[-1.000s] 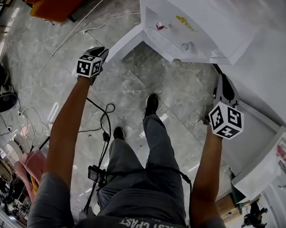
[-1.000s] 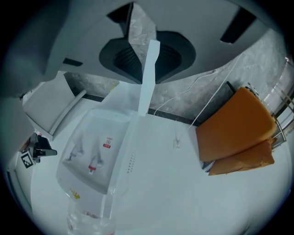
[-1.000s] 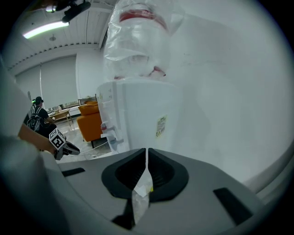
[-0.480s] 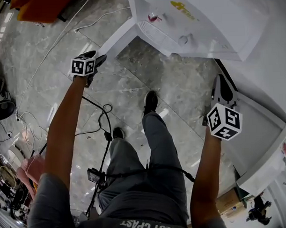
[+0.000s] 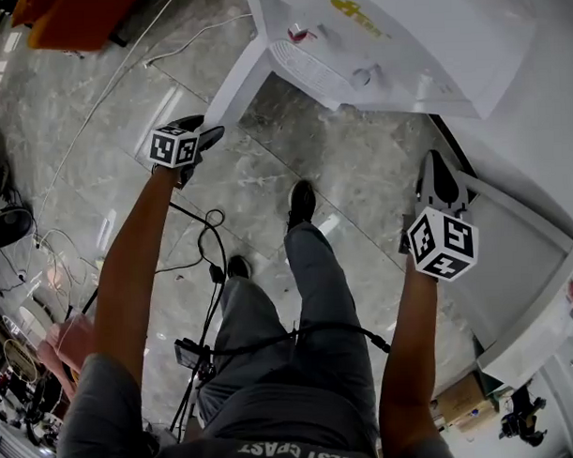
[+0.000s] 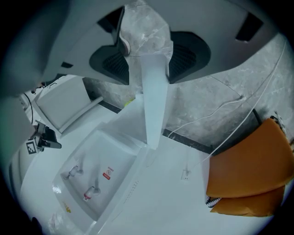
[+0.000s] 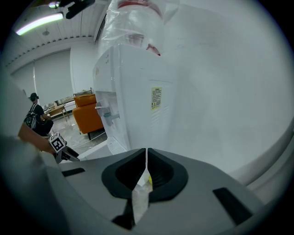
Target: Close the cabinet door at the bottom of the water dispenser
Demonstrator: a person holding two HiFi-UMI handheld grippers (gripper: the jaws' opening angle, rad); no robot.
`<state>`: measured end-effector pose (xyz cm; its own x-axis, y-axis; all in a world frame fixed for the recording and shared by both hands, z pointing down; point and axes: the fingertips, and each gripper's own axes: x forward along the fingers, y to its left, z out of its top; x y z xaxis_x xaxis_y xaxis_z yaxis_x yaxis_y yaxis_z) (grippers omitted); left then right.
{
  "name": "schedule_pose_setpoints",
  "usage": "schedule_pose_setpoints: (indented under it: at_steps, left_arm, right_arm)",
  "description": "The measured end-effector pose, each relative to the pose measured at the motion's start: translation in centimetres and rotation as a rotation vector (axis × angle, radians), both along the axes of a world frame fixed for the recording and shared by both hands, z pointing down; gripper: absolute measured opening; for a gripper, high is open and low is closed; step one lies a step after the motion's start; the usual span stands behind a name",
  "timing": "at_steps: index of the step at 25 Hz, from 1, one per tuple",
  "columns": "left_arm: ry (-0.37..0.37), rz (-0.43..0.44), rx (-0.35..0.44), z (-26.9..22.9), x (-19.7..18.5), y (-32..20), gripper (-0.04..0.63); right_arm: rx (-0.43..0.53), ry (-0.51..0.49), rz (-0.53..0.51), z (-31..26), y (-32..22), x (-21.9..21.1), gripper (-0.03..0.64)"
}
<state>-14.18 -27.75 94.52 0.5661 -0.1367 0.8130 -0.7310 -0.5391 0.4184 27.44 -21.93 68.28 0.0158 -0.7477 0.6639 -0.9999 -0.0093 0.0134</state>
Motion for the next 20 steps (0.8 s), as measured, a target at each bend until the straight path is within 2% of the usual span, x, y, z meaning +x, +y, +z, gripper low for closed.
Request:
schedule_pose_setpoints:
  at_steps: [5, 12, 20]
  left_arm:
    - [0.074, 0.048, -0.038, -0.1, 3.2, 2.7, 0.27]
    - [0.125, 0.147, -0.068, 0.1, 9.2, 5.6, 0.26]
    - [0.162, 0.185, -0.076, 0.2, 14.6, 6.7, 0.213]
  right_arm:
    - [-0.004, -0.004, 0.003, -0.1, 0.2, -0.1, 0.031]
    - [-0.007, -0.009, 0.021, 0.0, 0.7, 0.2, 0.031]
    - [-0.015, -0.011, 0.054, 0.3, 1.8, 2.0, 0.031]
